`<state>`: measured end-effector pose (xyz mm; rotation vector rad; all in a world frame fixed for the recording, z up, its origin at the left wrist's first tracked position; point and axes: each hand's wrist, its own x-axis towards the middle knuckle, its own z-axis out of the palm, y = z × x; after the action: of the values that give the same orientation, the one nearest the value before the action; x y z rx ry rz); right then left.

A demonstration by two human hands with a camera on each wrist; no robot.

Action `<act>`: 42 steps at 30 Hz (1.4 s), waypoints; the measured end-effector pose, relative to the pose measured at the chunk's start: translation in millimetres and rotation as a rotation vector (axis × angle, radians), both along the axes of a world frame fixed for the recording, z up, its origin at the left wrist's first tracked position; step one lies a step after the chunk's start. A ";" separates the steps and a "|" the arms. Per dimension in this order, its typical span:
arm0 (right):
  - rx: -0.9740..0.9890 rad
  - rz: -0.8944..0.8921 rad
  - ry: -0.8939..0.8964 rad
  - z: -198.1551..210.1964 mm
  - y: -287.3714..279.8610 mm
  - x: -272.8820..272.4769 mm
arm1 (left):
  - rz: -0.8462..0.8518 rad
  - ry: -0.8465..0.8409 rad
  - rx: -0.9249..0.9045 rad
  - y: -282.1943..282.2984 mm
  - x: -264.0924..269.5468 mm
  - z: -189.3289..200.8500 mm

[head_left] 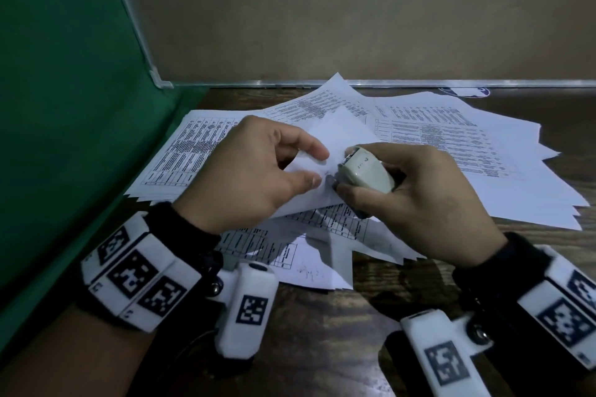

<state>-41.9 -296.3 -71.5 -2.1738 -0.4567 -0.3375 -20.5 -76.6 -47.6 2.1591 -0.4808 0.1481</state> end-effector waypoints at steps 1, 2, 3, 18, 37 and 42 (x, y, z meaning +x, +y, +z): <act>-0.014 0.007 0.000 0.2 -0.2 -0.2 | 0.001 0.009 0.003 -0.3 0.1 -0.3; -0.023 0.014 0.005 0.4 -0.6 -0.5 | -0.004 0.017 0.000 -0.8 0.6 -1.1; -0.020 0.023 0.013 0.6 -0.9 -0.7 | -0.008 0.023 -0.001 -1.1 1.0 -1.5; -0.022 0.021 -0.029 3.1 3.0 -5.6 | -0.034 0.104 -0.040 -0.3 -3.0 0.8; 0.037 0.055 0.021 3.3 0.8 -3.2 | -0.047 0.091 -0.054 -3.3 -2.4 0.6; 0.056 0.079 0.026 2.9 0.7 -2.6 | -0.046 0.112 -0.066 -2.2 -1.1 0.5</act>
<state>-44.5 -295.6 -68.7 -2.0974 -0.5111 -0.2757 -21.6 -78.9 -47.1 2.0777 -0.4545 0.0166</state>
